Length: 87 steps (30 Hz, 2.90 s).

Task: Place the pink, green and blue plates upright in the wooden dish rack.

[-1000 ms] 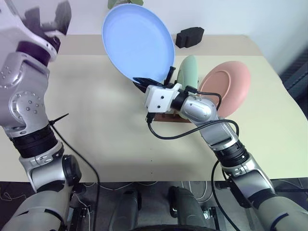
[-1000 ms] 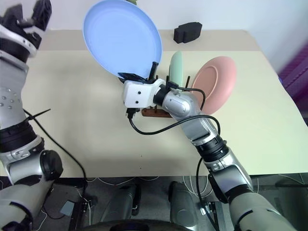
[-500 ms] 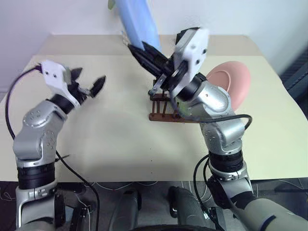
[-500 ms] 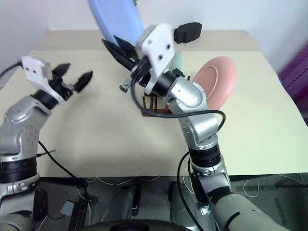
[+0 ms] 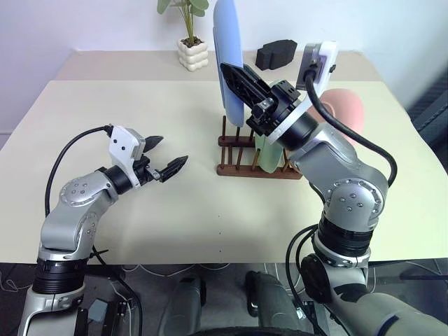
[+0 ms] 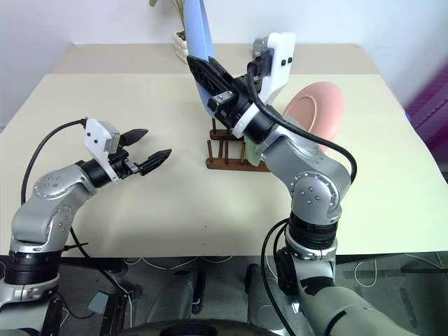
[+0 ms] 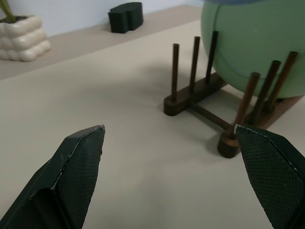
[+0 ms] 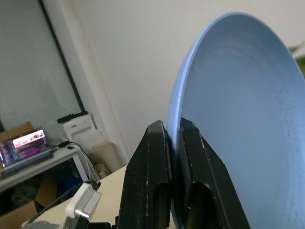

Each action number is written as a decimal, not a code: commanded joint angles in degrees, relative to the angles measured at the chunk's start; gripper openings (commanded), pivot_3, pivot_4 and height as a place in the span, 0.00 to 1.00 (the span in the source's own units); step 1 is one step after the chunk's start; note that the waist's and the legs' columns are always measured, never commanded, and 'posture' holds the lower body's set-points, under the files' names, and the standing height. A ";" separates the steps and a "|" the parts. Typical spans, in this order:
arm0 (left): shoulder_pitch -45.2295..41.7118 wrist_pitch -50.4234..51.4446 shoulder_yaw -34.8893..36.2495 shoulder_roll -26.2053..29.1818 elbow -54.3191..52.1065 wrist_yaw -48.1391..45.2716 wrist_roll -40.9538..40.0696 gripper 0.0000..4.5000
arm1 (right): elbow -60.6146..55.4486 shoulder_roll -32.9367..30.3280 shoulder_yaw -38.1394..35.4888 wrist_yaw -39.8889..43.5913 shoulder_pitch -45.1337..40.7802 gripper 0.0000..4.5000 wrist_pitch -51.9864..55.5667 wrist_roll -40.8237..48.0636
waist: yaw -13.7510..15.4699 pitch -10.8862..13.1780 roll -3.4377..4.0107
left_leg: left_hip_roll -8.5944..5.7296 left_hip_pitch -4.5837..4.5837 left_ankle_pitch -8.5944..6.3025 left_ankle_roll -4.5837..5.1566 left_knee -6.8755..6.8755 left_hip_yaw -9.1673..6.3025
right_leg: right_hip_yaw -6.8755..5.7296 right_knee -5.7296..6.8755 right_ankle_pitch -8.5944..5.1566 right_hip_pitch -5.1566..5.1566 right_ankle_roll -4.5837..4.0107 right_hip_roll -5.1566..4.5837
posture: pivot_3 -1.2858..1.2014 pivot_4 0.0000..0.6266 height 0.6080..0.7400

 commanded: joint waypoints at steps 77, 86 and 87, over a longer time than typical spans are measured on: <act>2.50 -1.59 -1.48 -0.45 -3.47 -5.99 0.66 1.00 | 1.73 -2.82 1.36 -24.12 5.19 0.99 -2.45 21.87 | -0.04 0.01 0.03 | 0.04 -0.01 -0.01 0.03 -0.12 0.01 | 0.00 -0.16 -0.06 0.00 -0.08 0.01 | 0.52 0.24 1.00; 2.43 -1.73 -1.67 -0.62 -3.35 -6.05 0.60 1.00 | -0.24 -7.16 2.43 -19.38 2.64 0.99 -3.71 18.46 | -0.02 0.01 0.03 | 0.04 -0.01 -0.01 0.03 -0.17 0.02 | -0.01 -0.21 -0.07 0.00 -0.09 0.01 | 0.52 0.24 1.00; 2.31 -1.72 -1.77 -0.70 -3.26 -6.02 0.62 1.00 | -0.41 -7.74 2.61 -18.76 2.37 0.99 -3.74 18.07 | -0.02 0.01 0.03 | 0.04 -0.01 -0.01 0.03 -0.19 0.02 | 0.00 -0.22 -0.07 0.00 -0.09 0.01 | 0.52 0.24 1.00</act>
